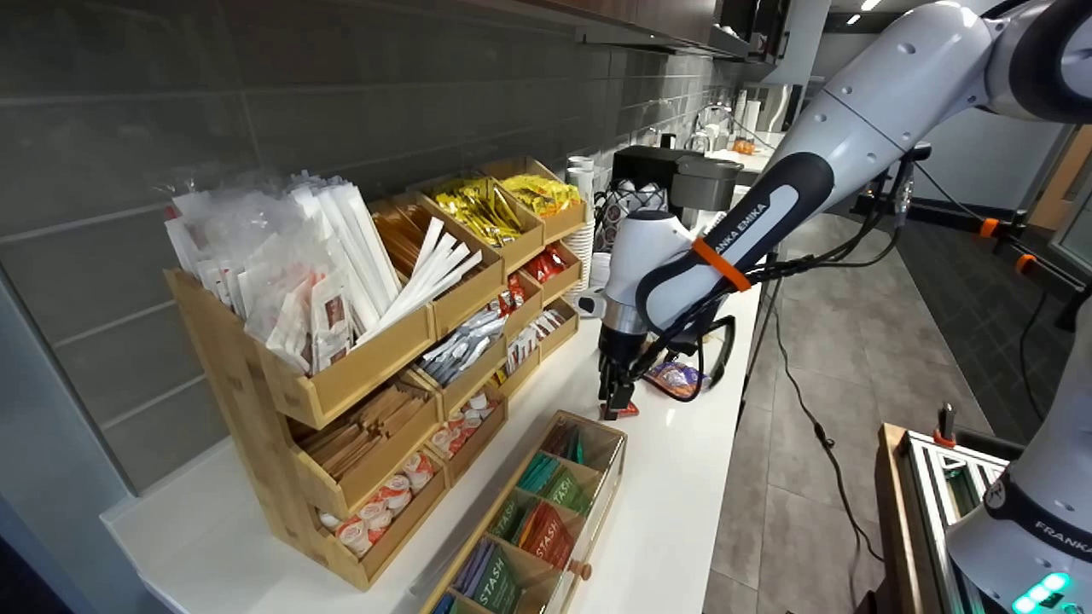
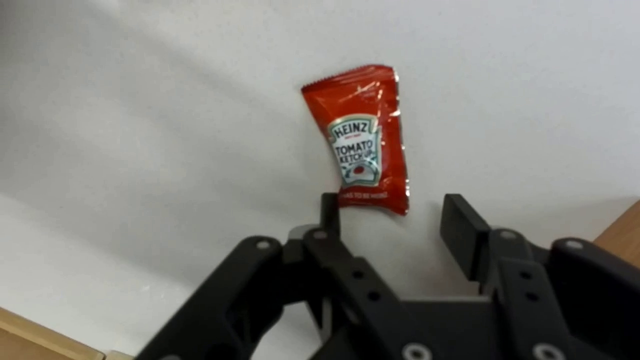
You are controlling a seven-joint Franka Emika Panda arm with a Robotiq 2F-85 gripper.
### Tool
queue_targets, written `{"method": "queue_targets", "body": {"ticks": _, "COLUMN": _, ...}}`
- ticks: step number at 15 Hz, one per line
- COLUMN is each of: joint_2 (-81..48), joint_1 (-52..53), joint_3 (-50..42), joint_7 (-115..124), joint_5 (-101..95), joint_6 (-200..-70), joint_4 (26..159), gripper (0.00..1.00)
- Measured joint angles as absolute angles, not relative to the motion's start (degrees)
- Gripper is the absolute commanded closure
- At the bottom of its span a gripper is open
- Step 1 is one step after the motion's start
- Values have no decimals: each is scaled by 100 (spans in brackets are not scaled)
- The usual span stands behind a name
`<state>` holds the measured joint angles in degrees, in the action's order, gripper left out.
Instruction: Put the orange packet in the second right middle shelf
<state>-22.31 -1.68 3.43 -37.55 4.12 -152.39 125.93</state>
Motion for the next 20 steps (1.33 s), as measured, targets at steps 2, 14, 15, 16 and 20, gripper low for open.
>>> {"method": "queue_targets", "body": {"ticks": 2, "joint_2": -2240, "joint_1": -172, "joint_3": 347, "joint_7": -3703, "joint_5": 340, "joint_6": -15239, "joint_4": 12590, "gripper": 51}}
{"method": "queue_targets", "body": {"ticks": 14, "joint_2": -2293, "joint_1": -225, "joint_3": 429, "joint_7": -3679, "joint_5": 203, "joint_6": -15234, "joint_4": 12565, "gripper": 100}}
{"method": "queue_targets", "body": {"ticks": 15, "joint_2": -2296, "joint_1": -228, "joint_3": 431, "joint_7": -3679, "joint_5": 198, "joint_6": -15232, "joint_4": 12561, "gripper": 100}}
{"method": "queue_targets", "body": {"ticks": 16, "joint_2": -2297, "joint_1": -232, "joint_3": 433, "joint_7": -3679, "joint_5": 194, "joint_6": -15232, "joint_4": 12556, "gripper": 100}}
{"method": "queue_targets", "body": {"ticks": 20, "joint_2": -2284, "joint_1": -266, "joint_3": 438, "joint_7": -3667, "joint_5": 180, "joint_6": -15232, "joint_4": 12510, "gripper": 100}}
